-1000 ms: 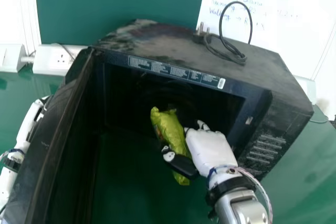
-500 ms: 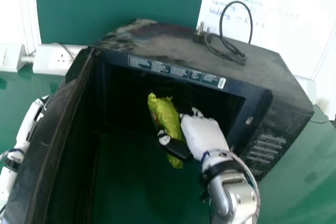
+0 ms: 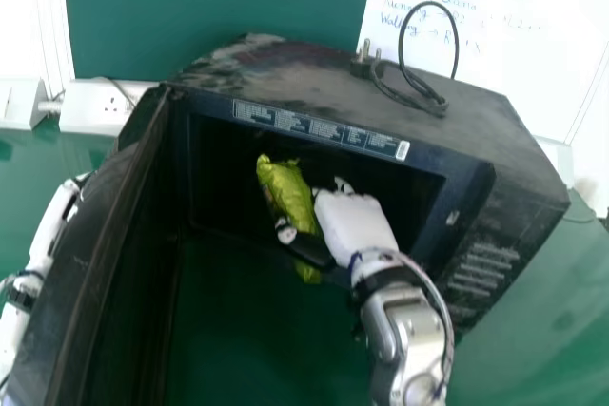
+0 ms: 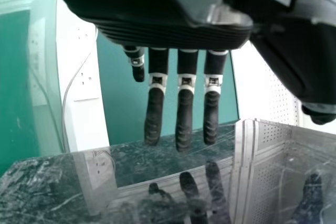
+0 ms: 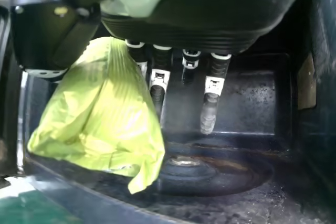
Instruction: Put biscuit inside oven
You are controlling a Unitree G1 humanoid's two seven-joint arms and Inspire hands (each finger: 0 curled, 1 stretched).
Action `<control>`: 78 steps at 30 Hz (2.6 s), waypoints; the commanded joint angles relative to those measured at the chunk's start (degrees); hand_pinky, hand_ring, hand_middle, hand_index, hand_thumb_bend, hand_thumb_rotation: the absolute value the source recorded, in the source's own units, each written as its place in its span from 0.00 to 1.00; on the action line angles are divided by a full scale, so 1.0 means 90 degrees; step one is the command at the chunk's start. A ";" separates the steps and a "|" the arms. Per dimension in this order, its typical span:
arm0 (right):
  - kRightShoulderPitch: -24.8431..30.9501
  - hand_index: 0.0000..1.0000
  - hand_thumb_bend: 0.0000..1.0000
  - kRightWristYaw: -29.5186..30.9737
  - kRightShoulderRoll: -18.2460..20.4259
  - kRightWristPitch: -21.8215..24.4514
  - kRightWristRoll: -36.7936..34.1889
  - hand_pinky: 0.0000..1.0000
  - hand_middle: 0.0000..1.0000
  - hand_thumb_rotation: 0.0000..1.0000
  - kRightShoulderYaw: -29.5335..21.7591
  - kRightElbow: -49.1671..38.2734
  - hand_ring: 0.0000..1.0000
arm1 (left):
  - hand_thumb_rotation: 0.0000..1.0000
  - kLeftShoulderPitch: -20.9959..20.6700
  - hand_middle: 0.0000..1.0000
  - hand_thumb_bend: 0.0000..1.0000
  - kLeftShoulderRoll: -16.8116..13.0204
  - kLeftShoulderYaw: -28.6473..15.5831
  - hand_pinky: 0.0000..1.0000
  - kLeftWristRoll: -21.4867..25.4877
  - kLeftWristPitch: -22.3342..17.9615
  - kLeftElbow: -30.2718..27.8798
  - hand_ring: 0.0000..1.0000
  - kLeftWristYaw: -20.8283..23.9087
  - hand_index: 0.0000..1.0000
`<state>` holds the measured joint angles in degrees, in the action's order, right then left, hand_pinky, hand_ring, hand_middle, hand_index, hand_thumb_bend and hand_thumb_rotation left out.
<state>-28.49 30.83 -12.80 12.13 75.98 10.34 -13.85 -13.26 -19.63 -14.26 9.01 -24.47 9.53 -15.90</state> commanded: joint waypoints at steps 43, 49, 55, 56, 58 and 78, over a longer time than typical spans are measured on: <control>-0.2160 0.49 0.52 -0.3567 -0.1247 -0.0452 -0.1415 0.59 0.47 0.00 0.1184 0.4146 0.47 | 0.06 0.0024 0.42 0.51 0.0032 0.0026 0.29 0.0097 -0.0227 0.0164 0.37 -0.0103 0.48; -0.1982 0.65 0.56 -0.2718 -0.1264 -0.0011 -0.1485 0.48 0.48 0.00 0.1186 0.3455 0.46 | 0.06 0.0016 0.42 0.51 0.0006 0.0024 0.30 0.0017 -0.0216 0.0178 0.38 -0.0060 0.48; -0.1796 0.70 0.82 -0.1917 -0.1299 0.0504 -0.1268 0.53 0.62 0.41 0.1256 0.2724 0.57 | 0.06 0.0024 0.42 0.51 0.0011 0.0020 0.30 0.0068 -0.0230 0.0184 0.37 -0.0097 0.48; -0.1759 0.71 0.83 -0.1766 -0.1312 0.0585 -0.1235 0.54 0.64 0.45 0.1263 0.2591 0.59 | 0.06 0.0017 0.42 0.51 0.0008 0.0018 0.30 0.0078 -0.0262 0.0213 0.37 -0.0115 0.48; -0.1674 0.71 0.84 -0.1492 -0.1323 0.0732 -0.1187 0.56 0.66 0.49 0.1255 0.2326 0.62 | 0.06 0.0000 0.42 0.51 0.0011 0.0012 0.30 0.0105 -0.0305 0.0267 0.37 -0.0143 0.48; -0.0307 0.80 0.77 0.0988 -0.1339 0.1672 -0.0448 0.71 0.79 0.66 0.0974 -0.0732 0.78 | 0.06 0.0037 0.42 0.51 0.0002 0.0017 0.29 0.0016 -0.0130 0.0130 0.37 -0.0005 0.48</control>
<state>-32.71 38.66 -24.83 26.92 71.09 19.84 -18.31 -13.32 -19.49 -14.21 9.49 -25.80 11.33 -16.21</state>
